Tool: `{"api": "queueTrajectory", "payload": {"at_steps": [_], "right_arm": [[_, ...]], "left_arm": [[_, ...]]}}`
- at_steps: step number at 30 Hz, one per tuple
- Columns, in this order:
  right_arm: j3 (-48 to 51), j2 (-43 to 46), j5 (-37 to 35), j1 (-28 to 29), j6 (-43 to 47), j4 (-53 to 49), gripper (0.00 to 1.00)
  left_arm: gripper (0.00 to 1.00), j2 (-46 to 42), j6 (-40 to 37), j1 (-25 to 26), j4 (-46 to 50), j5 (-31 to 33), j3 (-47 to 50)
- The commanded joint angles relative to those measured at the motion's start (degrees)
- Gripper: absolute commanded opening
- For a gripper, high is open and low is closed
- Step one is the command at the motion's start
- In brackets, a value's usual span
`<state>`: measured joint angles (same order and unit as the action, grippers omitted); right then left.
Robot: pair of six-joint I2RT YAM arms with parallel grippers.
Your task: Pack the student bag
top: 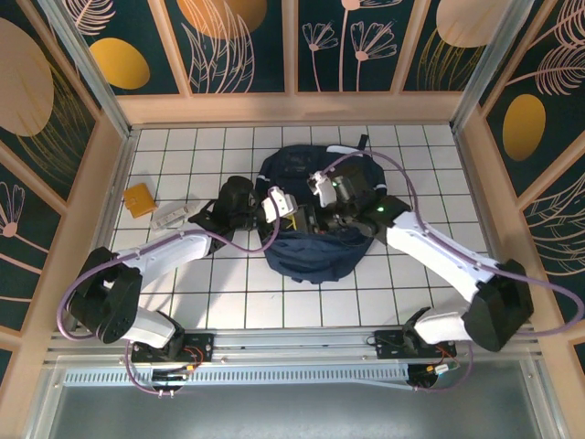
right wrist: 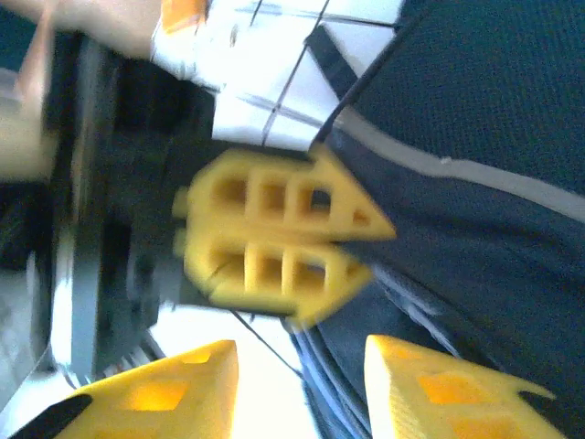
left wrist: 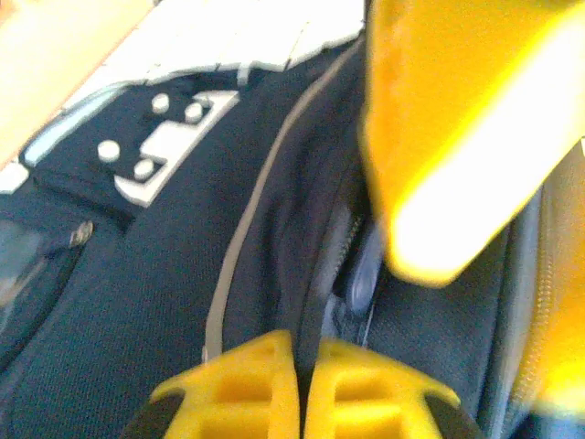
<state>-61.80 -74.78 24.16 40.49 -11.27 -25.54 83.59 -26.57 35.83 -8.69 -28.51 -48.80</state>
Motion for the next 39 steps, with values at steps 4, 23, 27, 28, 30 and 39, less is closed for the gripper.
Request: {"api": "queueTrajectory", "payload": {"at_steps": [4, 23, 27, 28, 30, 39], "right_arm": [[0.82, 14.17, -14.05, -0.24, 57.04, -10.57, 0.51], [-1.41, 1.13, -1.84, -13.0, 77.67, -15.19, 0.54], [-2.07, -2.47, -3.46, -13.0, 74.54, -12.92, 0.51], [-2.94, -3.37, -3.61, -13.03, 73.62, -13.0, 0.51], [-4.29, -4.22, -0.95, -13.03, 74.0, -13.82, 0.51], [-9.36, -5.6, 5.87, -13.77, 64.81, -13.28, 0.0]], "left_arm": [[0.0, 1.27, -2.0, 0.56, 3.35, -5.57, -3.6], [0.0, 4.34, -5.79, -4.18, 7.73, -21.28, -9.6], [0.0, 4.84, -11.53, -5.29, 13.29, -23.16, -11.93], [0.0, 4.95, -11.55, -5.4, 12.98, -23.26, -11.77], [0.0, 5.34, -12.78, -5.65, 13.6, -24.35, -11.89], [0.41, 7.64, -4.34, -6.95, 13.41, -24.22, -16.73]]}}
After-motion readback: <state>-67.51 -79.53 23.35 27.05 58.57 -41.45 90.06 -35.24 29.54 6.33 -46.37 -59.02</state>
